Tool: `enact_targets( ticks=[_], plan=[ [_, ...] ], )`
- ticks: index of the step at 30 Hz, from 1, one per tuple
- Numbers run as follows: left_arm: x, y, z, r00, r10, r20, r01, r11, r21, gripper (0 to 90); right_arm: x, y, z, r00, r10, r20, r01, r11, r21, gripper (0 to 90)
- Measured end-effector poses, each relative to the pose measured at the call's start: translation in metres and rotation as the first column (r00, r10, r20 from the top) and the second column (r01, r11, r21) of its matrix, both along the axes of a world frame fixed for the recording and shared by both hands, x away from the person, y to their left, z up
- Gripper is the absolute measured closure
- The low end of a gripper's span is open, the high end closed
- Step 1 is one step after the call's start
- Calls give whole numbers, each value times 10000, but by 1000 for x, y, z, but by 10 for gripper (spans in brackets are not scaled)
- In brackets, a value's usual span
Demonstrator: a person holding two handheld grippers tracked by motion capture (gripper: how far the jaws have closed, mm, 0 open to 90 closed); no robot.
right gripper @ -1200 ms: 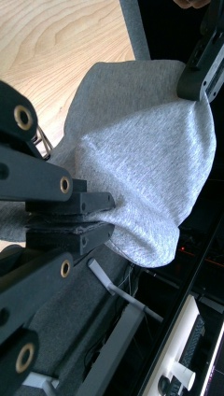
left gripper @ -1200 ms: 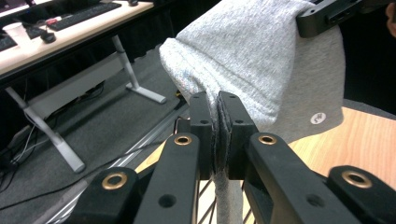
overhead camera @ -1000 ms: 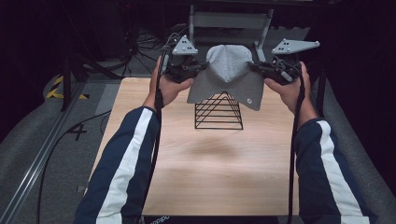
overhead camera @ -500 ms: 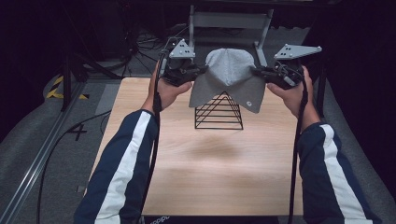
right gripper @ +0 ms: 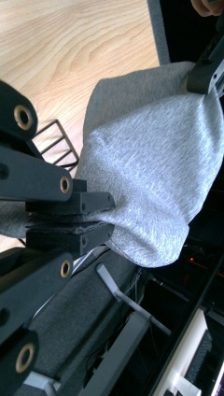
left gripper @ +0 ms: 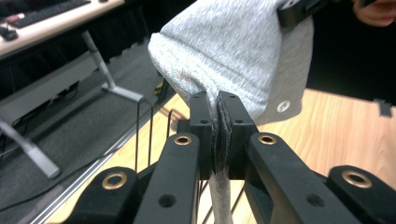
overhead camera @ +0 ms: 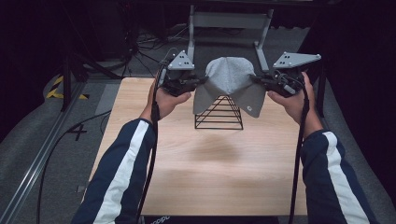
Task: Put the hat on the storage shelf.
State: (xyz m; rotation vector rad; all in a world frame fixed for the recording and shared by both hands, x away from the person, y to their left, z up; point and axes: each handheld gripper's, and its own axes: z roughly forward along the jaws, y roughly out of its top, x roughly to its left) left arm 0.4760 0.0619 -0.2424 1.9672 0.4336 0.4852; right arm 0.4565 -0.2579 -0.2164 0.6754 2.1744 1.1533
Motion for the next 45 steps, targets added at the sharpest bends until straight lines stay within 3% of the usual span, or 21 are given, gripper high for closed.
enact_targets(
  ticks=[9,14,20,24,27,32,34,36,38,41,45],
  plan=[
    [23,-5,-28,9982,325,-509,-313,9992,247,853,14,4,-24,9993,-83,-360,80,9999,-67,855],
    [37,-2,-50,9923,724,-1001,-742,9971,-153,852,27,1,-45,9973,-256,-690,261,9996,64,854],
    [44,-1,-70,9860,961,-1360,-969,9953,8,853,37,2,-66,9930,-466,-1090,488,9986,178,854],
    [47,4,-85,9802,1140,-1618,-1185,9928,-186,853,40,5,-83,9902,-499,-1302,541,9981,288,854],
    [47,6,-94,9778,1191,-1723,-1272,9912,-368,853,41,6,-91,9884,-473,-1443,528,9980,344,854],
    [44,4,-108,9795,1206,-1614,-1255,9919,-203,853,40,6,-105,9853,-513,-1631,576,9978,340,855],
    [41,3,-111,9812,1219,-1495,-1324,9892,-624,847,40,5,-111,9845,-531,-1671,607,9973,405,855],
    [39,4,-111,9827,1177,-1431,-1327,9861,-1002,758,39,4,-116,9825,-534,-1786,622,9971,438,854],
    [35,6,-112,9824,870,-1655,-1101,9846,-1360,631,38,1,-120,9822,-527,-1802,646,9960,610,841],
    [30,9,-117,9821,927,-1637,-1114,9877,-1093,471,35,-4,-120,9850,-566,-1630,722,9932,918,680],
    [28,13,-131,9780,1019,-1819,-1119,9927,-459,404,28,-14,-123,9856,-458,-1630,647,9916,1121,618]
  ],
)
